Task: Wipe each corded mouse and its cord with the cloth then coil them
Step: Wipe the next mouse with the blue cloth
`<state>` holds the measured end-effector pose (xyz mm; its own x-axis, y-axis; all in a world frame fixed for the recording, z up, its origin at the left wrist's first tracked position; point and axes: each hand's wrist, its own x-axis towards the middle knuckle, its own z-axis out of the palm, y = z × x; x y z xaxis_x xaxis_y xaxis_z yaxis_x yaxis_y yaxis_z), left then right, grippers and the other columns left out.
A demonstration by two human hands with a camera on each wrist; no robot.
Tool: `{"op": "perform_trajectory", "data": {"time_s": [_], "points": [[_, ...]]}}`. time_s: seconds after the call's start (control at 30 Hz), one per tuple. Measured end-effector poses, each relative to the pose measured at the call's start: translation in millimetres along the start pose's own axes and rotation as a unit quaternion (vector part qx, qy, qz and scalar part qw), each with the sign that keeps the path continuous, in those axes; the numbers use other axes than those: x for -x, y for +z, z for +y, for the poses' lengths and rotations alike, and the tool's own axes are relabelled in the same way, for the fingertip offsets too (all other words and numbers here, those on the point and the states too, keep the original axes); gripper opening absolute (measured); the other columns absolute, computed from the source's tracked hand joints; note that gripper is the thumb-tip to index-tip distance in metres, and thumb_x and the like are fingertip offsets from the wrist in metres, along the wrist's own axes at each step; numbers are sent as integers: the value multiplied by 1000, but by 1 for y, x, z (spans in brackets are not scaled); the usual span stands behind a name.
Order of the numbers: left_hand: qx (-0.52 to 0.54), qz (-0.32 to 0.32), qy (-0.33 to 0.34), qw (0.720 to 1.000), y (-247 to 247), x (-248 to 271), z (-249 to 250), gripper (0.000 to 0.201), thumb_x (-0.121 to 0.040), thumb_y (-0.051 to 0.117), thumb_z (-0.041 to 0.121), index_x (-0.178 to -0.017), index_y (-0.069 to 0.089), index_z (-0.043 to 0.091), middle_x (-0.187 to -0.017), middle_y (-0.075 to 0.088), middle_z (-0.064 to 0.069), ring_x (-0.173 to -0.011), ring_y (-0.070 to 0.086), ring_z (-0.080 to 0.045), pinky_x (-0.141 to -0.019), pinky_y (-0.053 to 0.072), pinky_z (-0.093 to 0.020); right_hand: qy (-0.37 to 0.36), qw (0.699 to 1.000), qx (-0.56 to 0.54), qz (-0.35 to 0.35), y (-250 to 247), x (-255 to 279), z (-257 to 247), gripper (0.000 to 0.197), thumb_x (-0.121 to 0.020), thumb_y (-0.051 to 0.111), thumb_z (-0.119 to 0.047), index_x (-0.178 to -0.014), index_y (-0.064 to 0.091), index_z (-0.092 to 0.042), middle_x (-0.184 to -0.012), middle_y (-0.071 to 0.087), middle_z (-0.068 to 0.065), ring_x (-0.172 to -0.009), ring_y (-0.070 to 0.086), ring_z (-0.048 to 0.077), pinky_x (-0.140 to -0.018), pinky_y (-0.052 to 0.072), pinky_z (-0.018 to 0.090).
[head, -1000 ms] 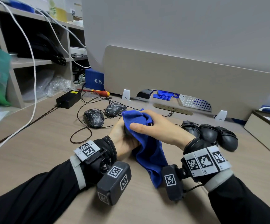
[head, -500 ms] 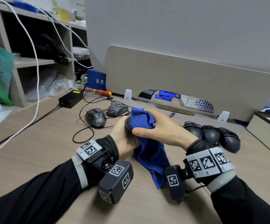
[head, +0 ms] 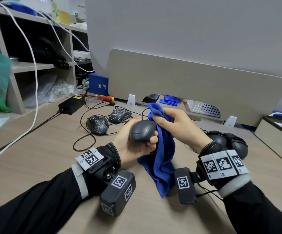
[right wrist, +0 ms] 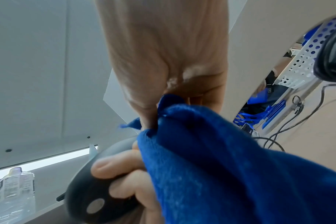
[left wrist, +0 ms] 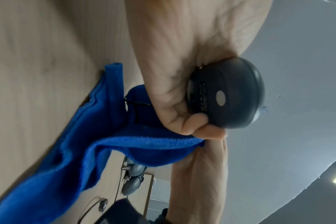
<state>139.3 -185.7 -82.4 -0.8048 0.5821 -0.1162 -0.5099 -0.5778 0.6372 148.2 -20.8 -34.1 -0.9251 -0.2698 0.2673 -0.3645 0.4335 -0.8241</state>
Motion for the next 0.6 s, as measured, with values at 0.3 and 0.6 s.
{"op": "perform_trajectory", "data": {"time_s": [0.3,0.6], "points": [[-100,40,29,994,11,6,-6,39,-80,62,45,-89,63,8,-73,58,-13,-58,56,-23,-52,45,-28,-10,998,16,64,-7,-4,4,6,-87,72,-7,-85,72,-12,-74,67,-2,-71,61,8,-70,51,29],[-179,6,71,981,10,6,-11,54,-79,67,55,-108,62,10,-77,65,-16,-60,65,-28,-59,53,-32,51,986,-114,111,-16,-5,5,18,-89,67,-20,-101,72,-8,-106,73,19,-97,70,21,-87,51,41]]}}
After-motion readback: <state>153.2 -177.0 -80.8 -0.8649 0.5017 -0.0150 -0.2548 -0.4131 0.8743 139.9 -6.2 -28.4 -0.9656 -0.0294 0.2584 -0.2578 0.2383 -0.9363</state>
